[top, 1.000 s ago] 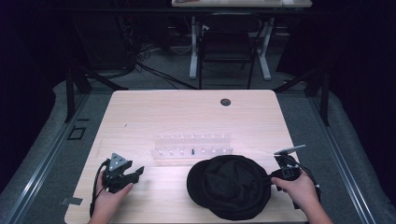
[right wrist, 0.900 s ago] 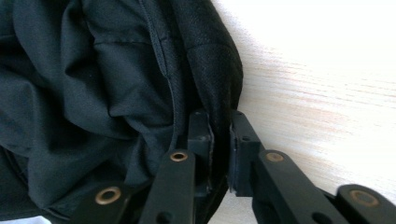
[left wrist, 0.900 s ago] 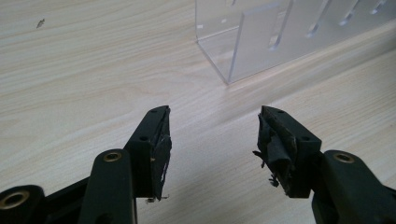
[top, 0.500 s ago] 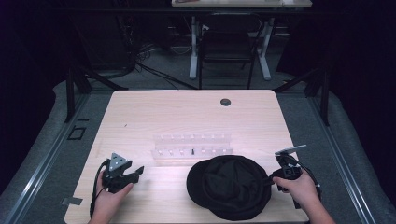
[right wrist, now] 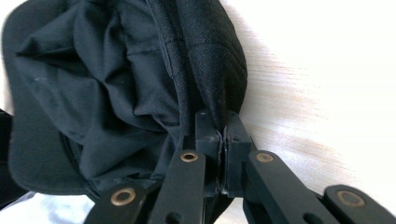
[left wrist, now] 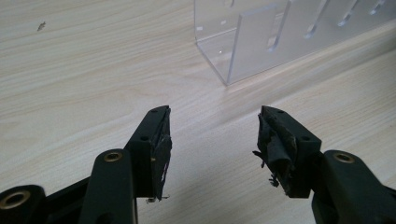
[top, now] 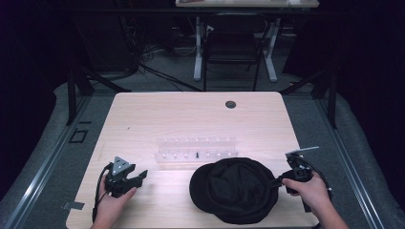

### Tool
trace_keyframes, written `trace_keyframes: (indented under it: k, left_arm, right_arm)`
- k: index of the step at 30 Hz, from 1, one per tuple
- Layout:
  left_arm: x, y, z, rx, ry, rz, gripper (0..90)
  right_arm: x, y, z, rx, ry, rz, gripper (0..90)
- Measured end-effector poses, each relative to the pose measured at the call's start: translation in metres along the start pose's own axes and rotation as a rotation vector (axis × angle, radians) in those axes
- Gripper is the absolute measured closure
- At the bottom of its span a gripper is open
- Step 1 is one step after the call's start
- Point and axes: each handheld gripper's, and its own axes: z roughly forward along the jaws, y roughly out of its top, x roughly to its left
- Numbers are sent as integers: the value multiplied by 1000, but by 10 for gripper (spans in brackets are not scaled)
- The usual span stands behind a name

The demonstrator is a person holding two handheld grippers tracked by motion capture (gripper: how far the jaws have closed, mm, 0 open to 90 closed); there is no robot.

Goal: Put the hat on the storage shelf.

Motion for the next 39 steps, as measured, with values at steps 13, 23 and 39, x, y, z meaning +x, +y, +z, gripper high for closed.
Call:
trace_keyframes:
  k: [13,23,39]
  left_arm:
    - [0,0,0,-2,3,-2,446]
    - [0,0,-1,-4,4,2,447]
    - [0,0,-1,-5,7,4,447]
  right_arm:
    - [18,2,-20,0,-13,-42,877]
    - [39,6,-38,-2,-60,-68,877]
    - [73,13,-69,6,-101,-115,877]
